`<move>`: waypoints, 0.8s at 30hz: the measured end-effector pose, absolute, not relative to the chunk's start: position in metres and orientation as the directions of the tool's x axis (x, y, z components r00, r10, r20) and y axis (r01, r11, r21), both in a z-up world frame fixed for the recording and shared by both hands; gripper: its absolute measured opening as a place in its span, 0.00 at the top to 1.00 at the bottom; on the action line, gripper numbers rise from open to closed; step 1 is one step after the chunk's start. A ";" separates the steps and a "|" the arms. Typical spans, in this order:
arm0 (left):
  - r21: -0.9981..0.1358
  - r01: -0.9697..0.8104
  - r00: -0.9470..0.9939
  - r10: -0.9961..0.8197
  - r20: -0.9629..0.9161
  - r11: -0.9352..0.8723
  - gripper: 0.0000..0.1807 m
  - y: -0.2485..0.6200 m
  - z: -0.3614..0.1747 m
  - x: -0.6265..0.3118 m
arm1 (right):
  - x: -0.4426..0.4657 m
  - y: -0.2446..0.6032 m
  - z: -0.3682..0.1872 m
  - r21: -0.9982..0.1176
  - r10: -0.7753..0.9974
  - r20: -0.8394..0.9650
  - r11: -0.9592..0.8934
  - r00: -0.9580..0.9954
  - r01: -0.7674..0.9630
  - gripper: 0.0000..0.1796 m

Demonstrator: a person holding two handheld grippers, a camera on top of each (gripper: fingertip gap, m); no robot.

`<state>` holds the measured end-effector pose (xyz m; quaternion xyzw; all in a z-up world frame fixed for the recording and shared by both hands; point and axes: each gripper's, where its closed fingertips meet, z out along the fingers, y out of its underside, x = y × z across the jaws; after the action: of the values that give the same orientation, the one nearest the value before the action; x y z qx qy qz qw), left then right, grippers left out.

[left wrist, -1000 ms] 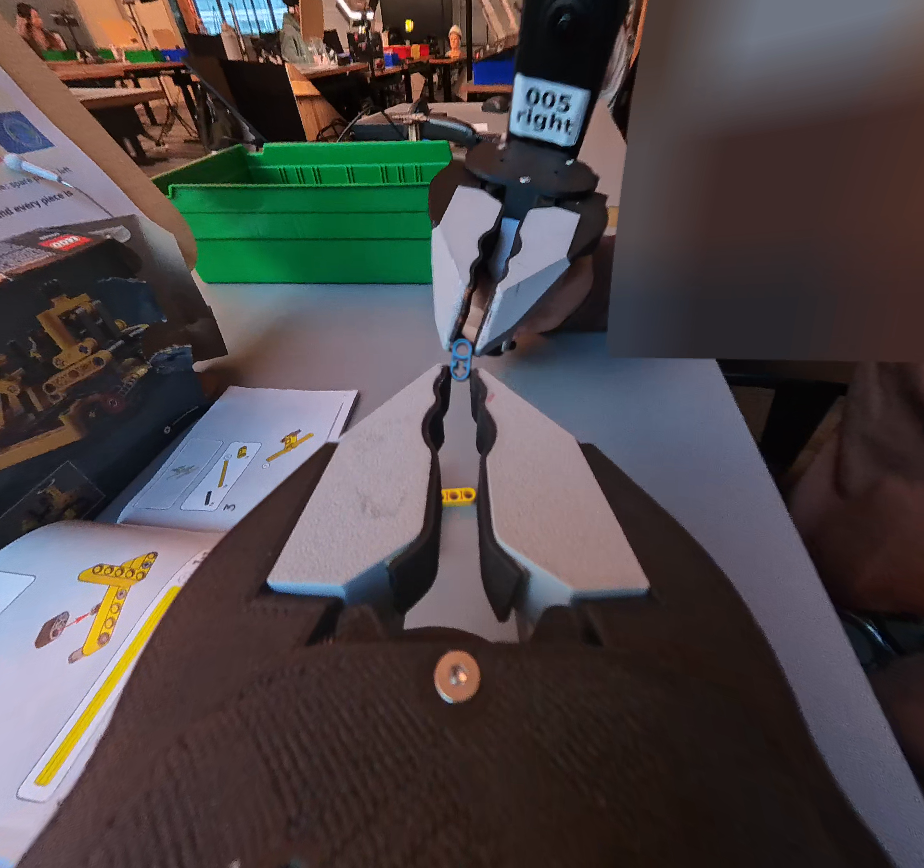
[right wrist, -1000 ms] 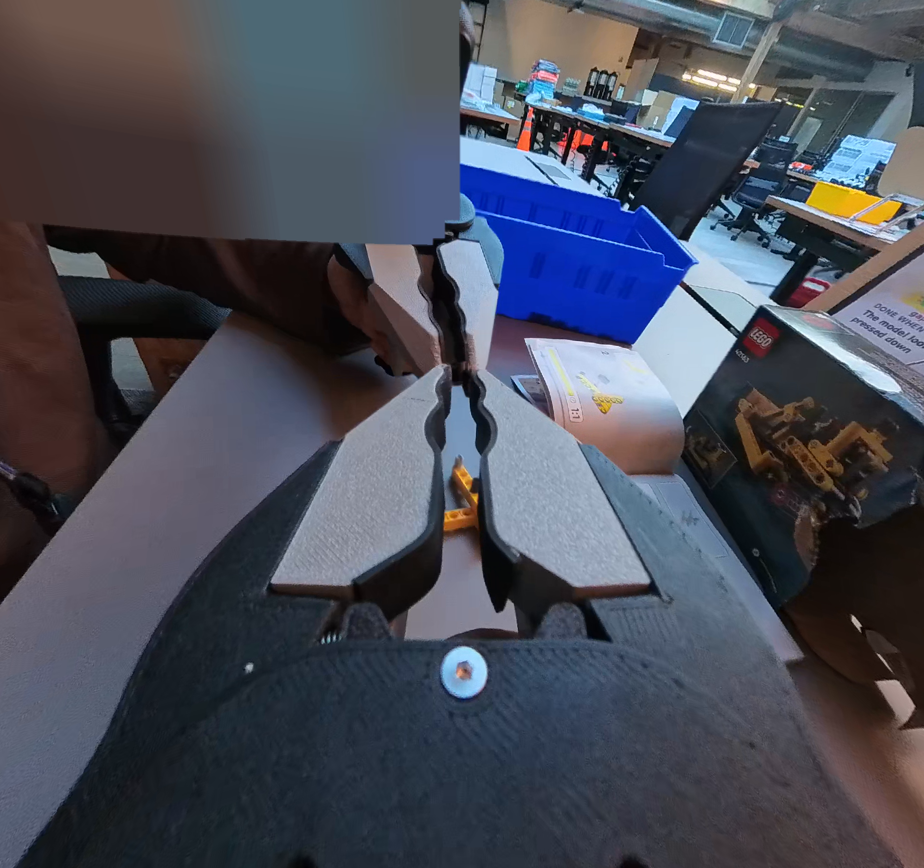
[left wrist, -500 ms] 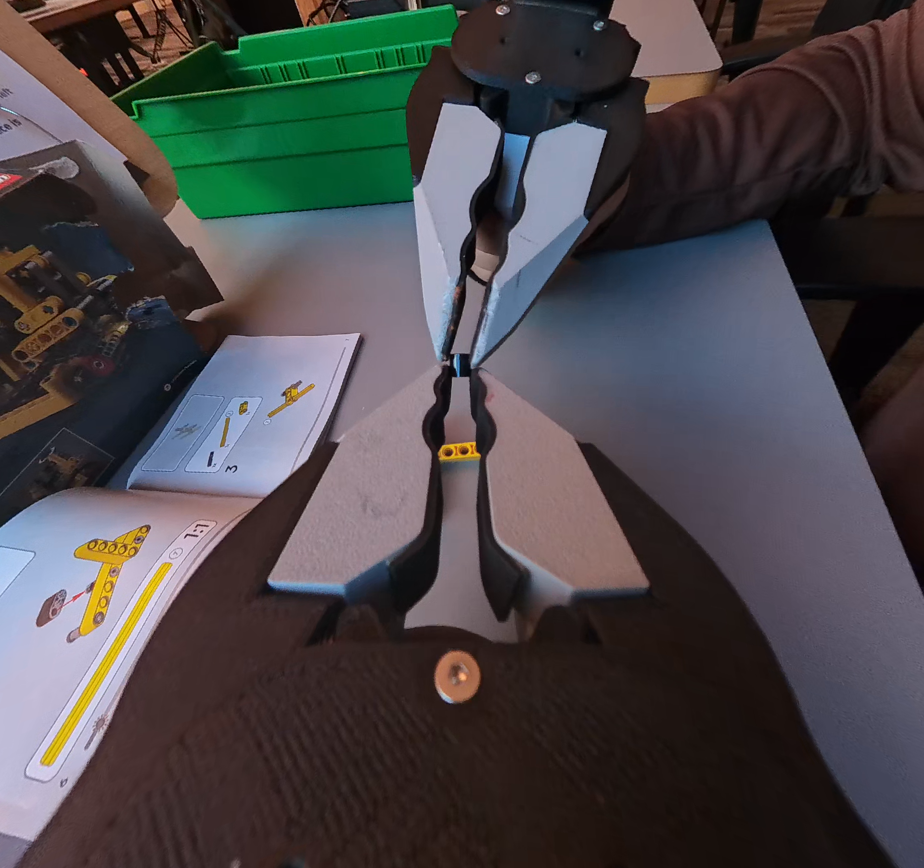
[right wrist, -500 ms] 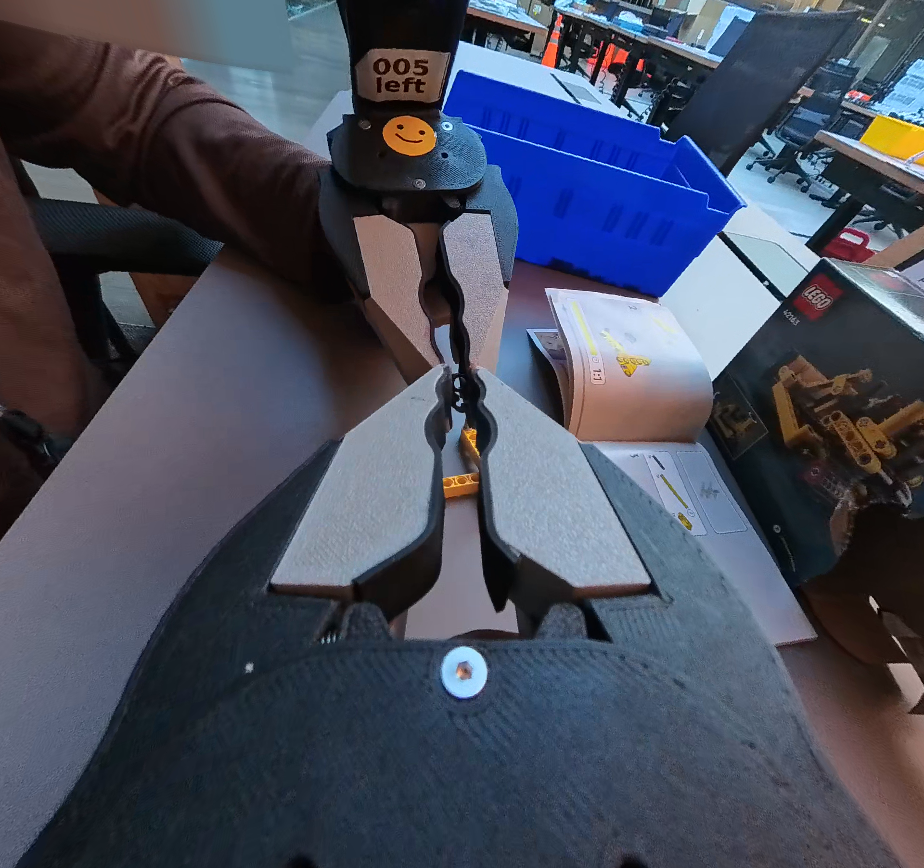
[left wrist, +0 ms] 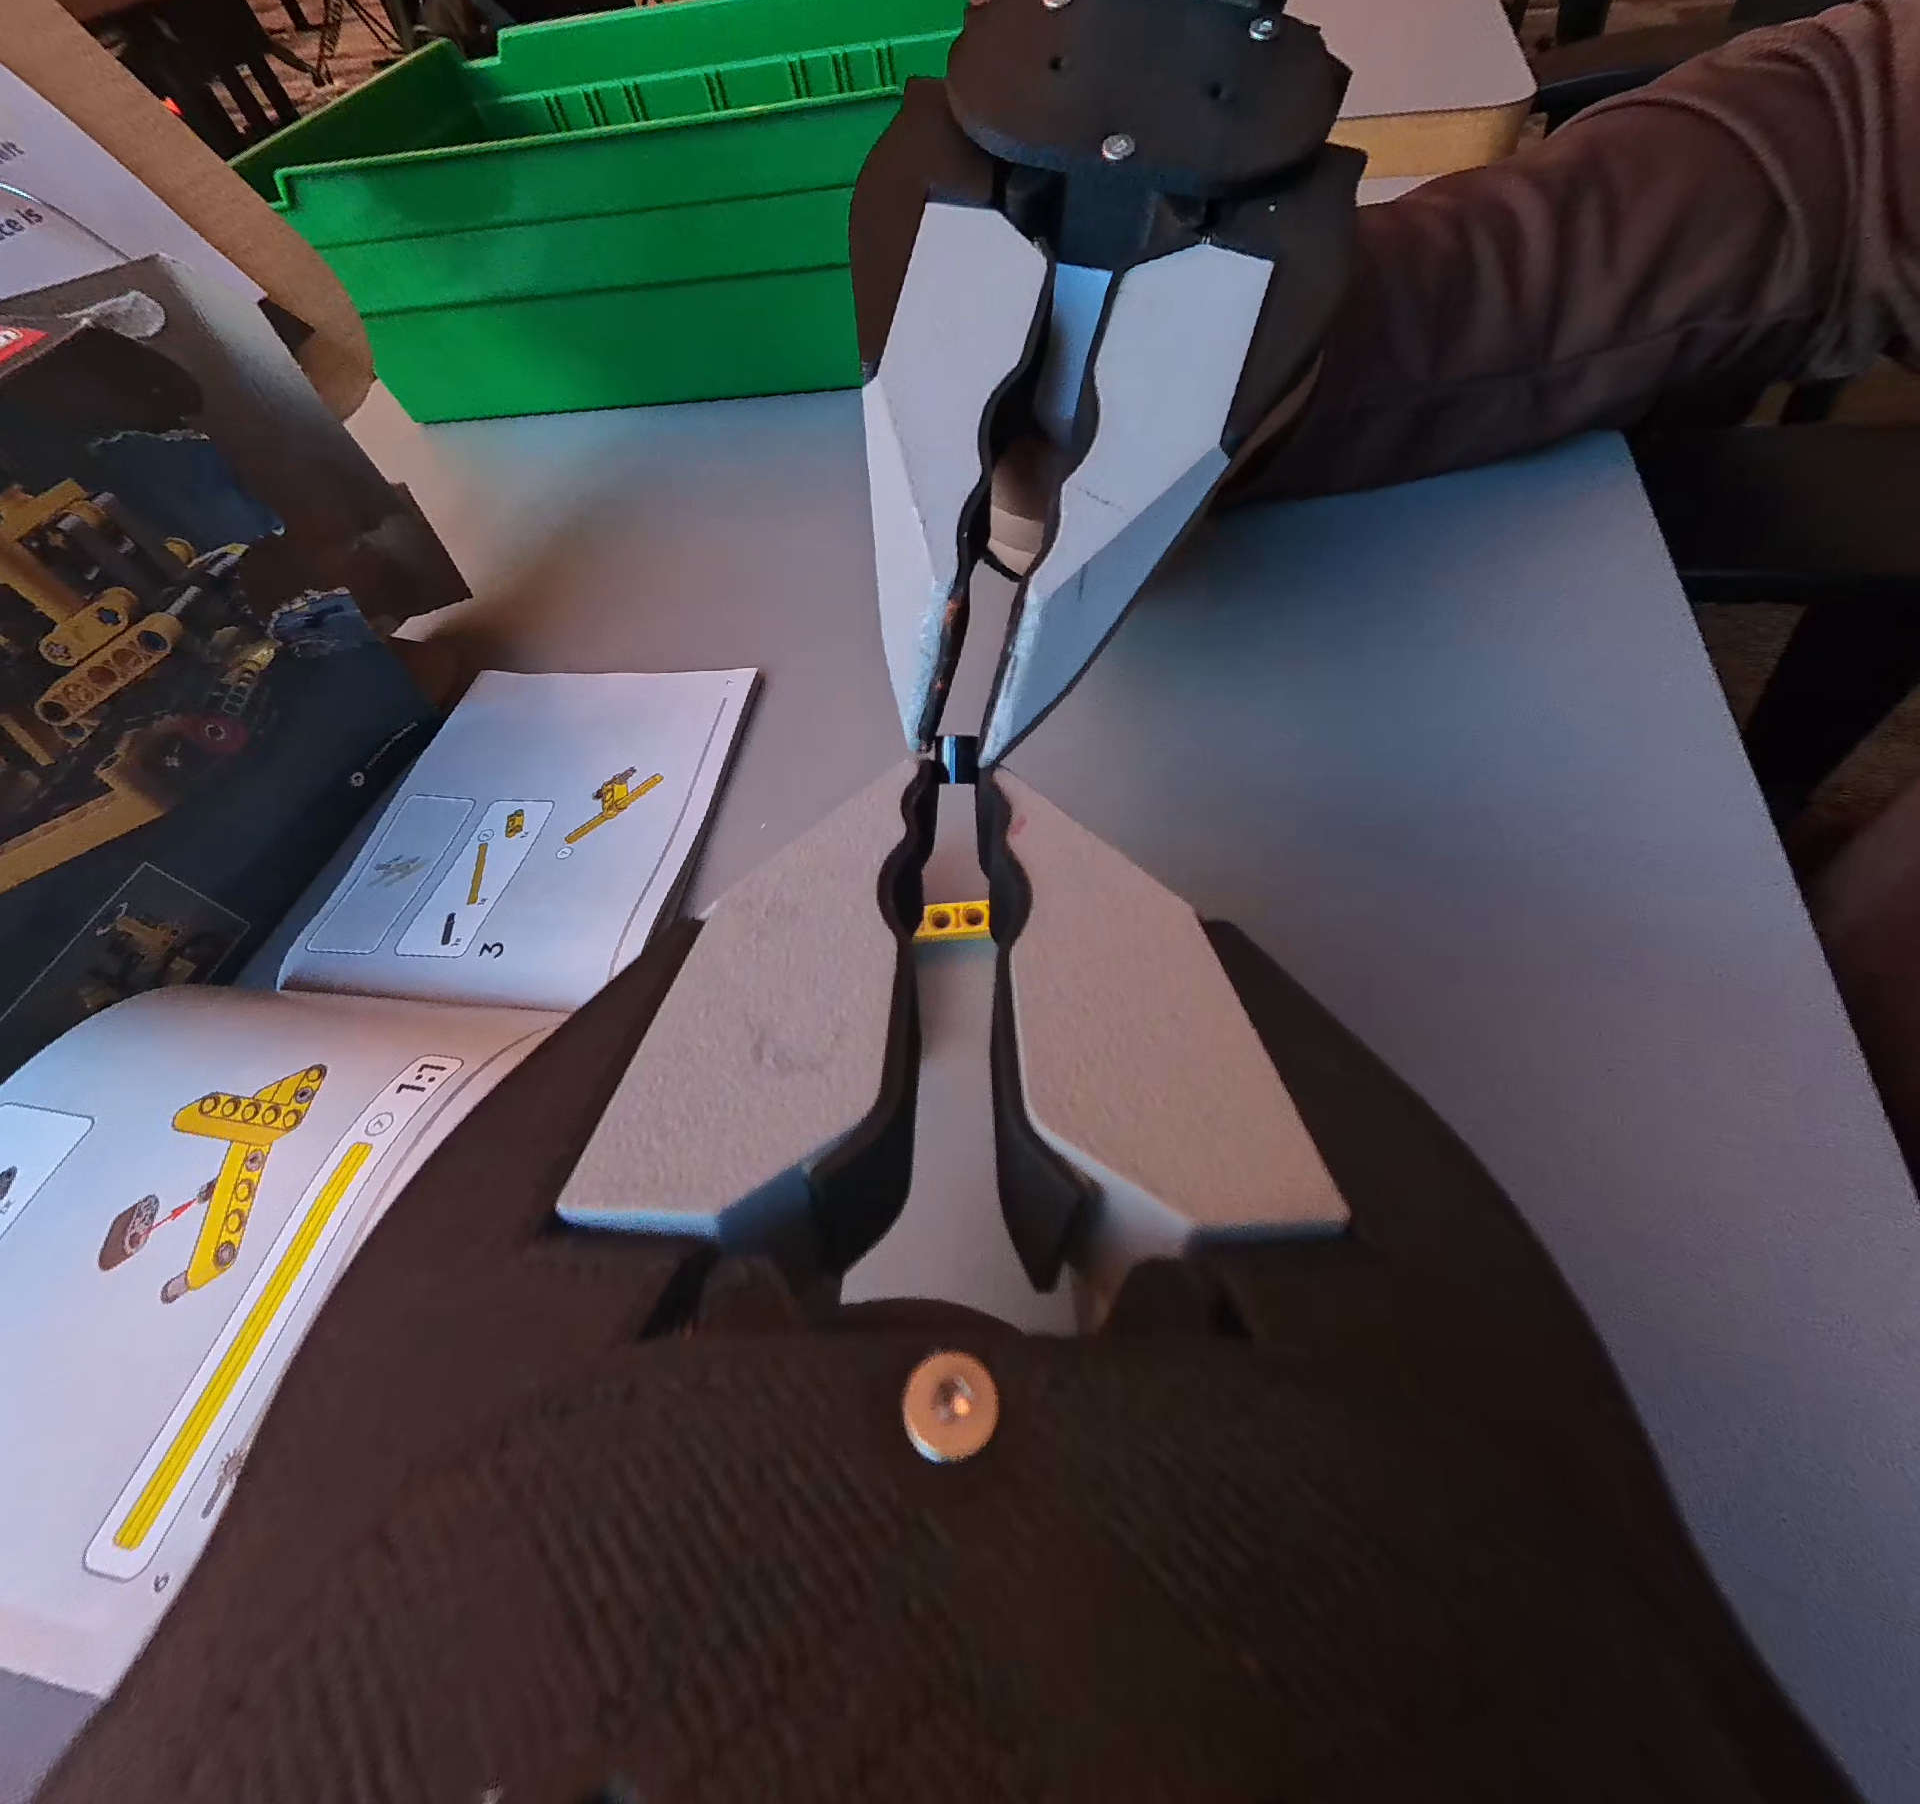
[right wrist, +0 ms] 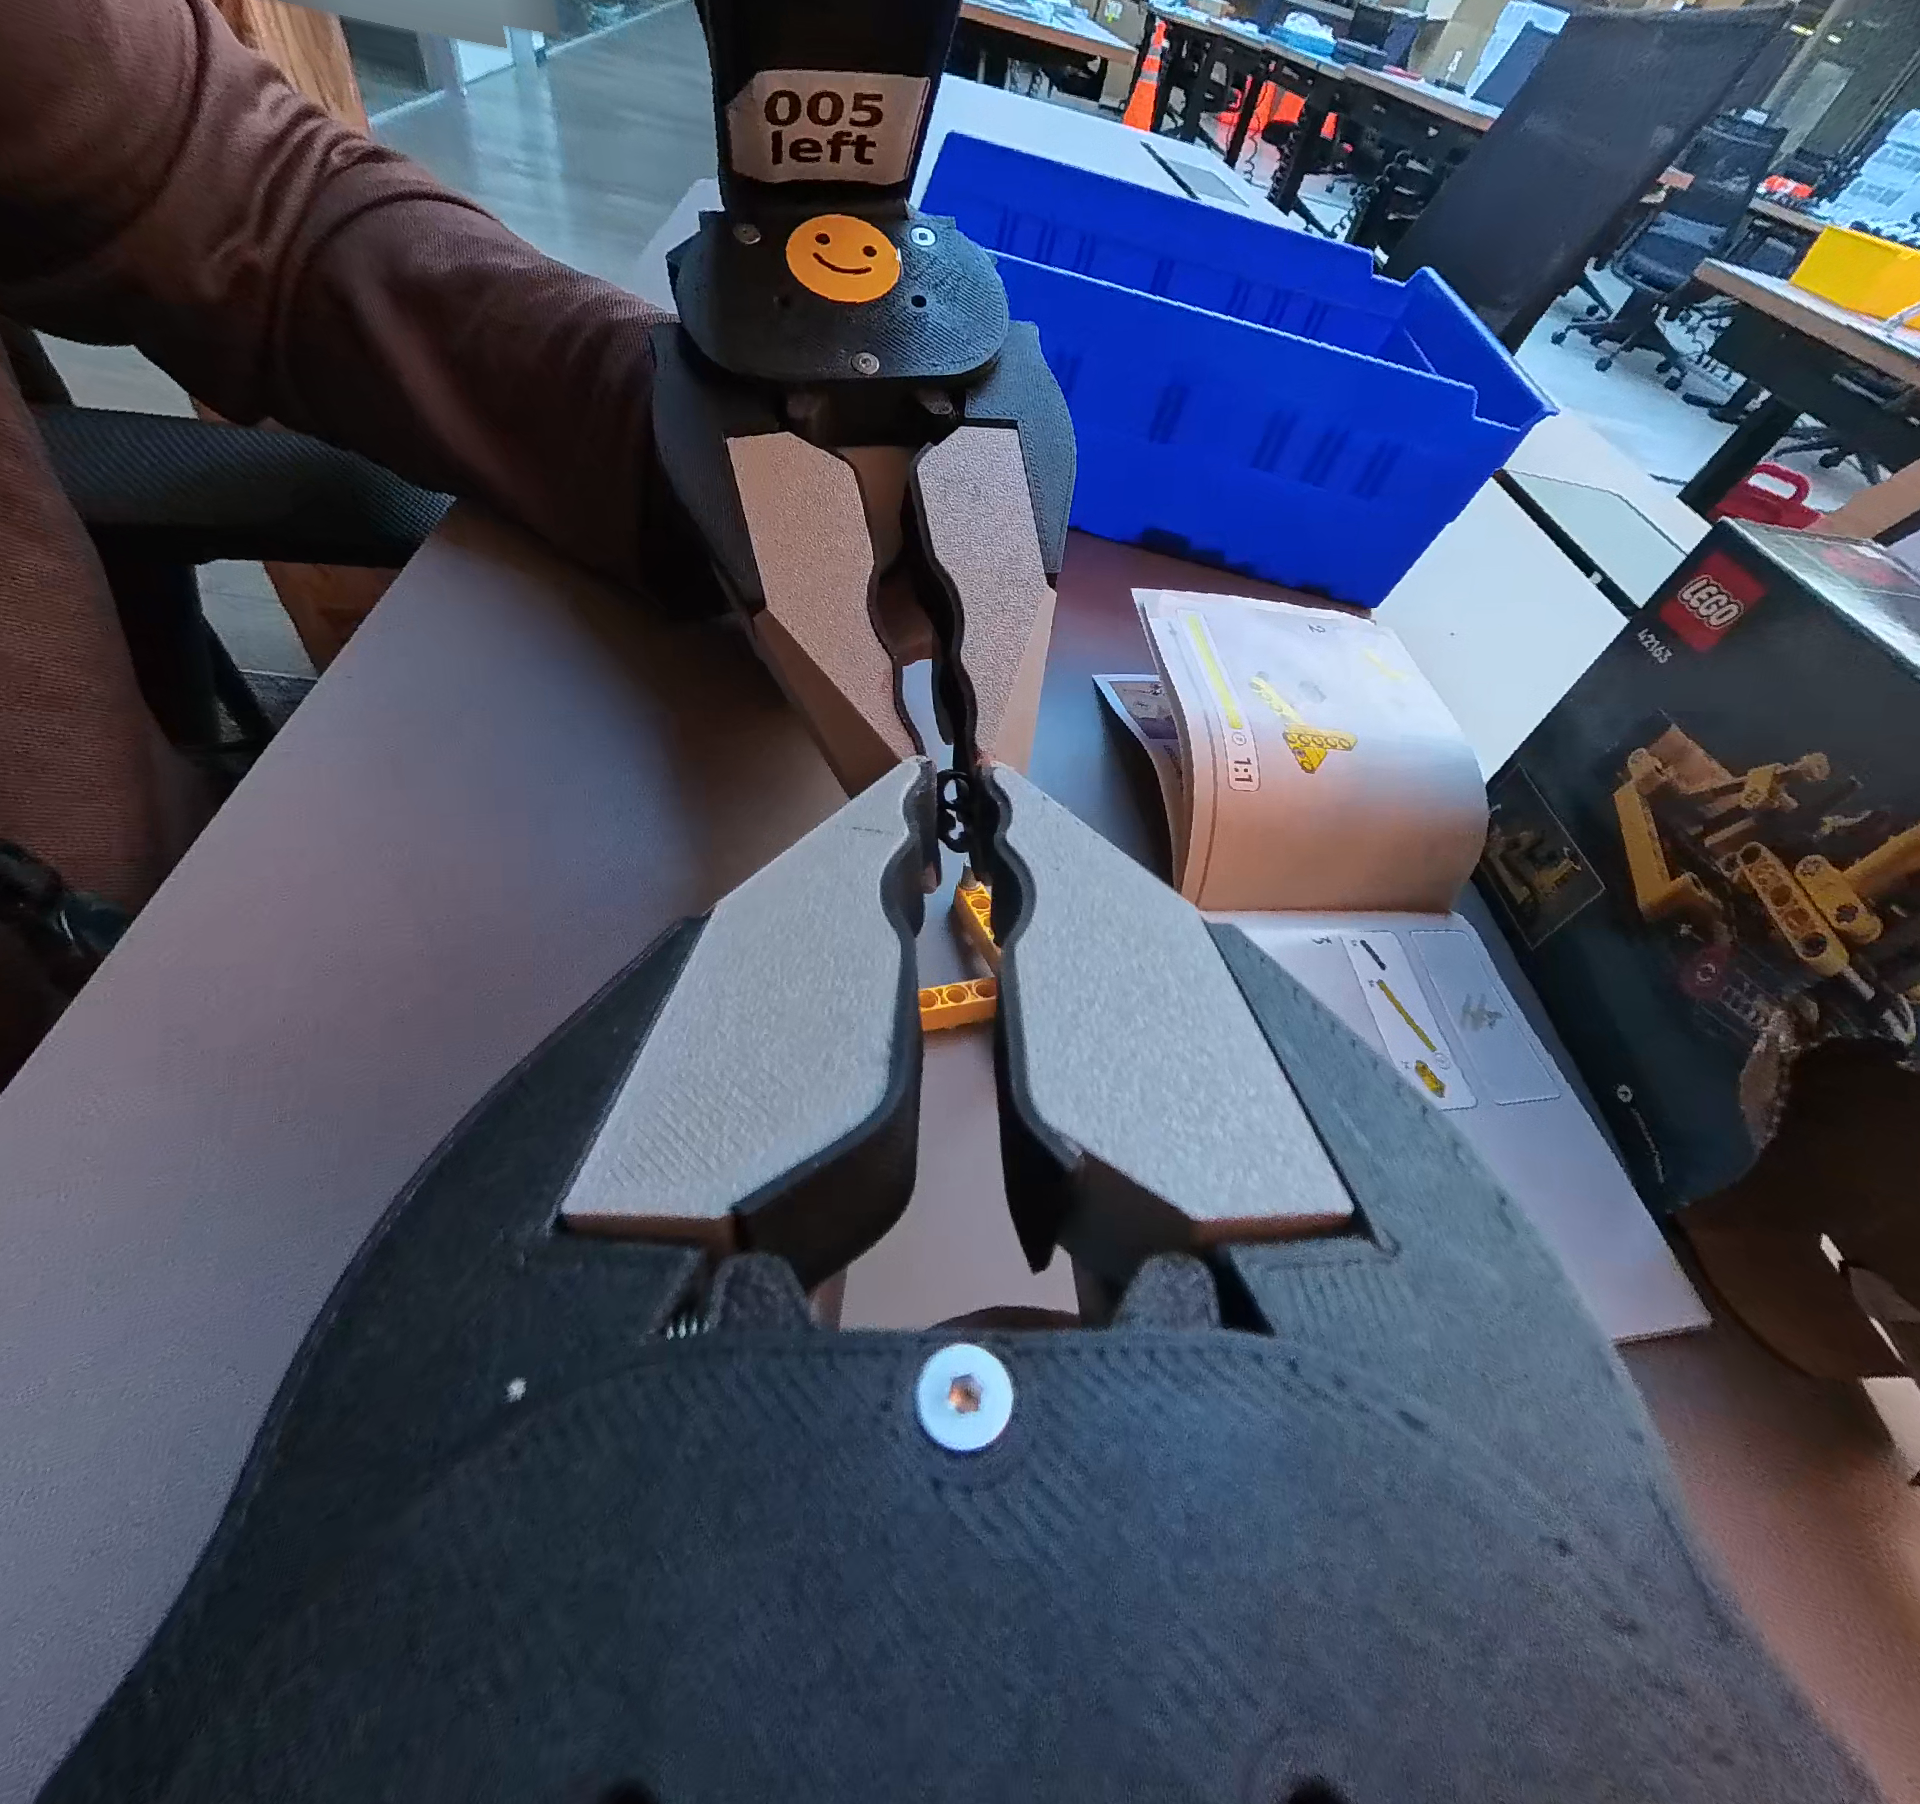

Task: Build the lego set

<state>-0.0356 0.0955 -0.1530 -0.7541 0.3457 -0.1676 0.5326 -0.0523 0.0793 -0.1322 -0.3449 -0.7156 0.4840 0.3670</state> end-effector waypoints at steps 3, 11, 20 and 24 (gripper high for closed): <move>-0.917 -0.346 0.707 -0.697 -0.117 -0.197 0.98 0.096 -0.154 -0.036 | -0.053 0.080 -0.134 -0.949 0.853 0.170 0.277 -0.494 0.152 0.98; -0.919 -0.345 0.707 -0.697 -0.122 -0.190 0.98 0.096 -0.153 -0.036 | -0.053 0.080 -0.132 -0.956 0.856 0.147 0.252 -0.496 0.152 0.98; -0.925 -0.339 0.704 -0.699 -0.128 -0.172 0.98 0.096 -0.150 -0.035 | -0.050 0.079 -0.132 -0.947 0.843 0.184 0.290 -0.505 0.140 0.94; -0.923 -0.343 0.708 -0.694 -0.132 -0.175 0.98 0.096 -0.150 -0.037 | -0.051 0.079 -0.133 -0.946 0.844 0.182 0.290 -0.504 0.144 0.95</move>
<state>-0.0369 0.0963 -0.1502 -0.7491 0.3462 -0.1621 0.5411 -0.0511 0.0790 -0.1334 -0.3440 -0.7180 0.4863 0.3600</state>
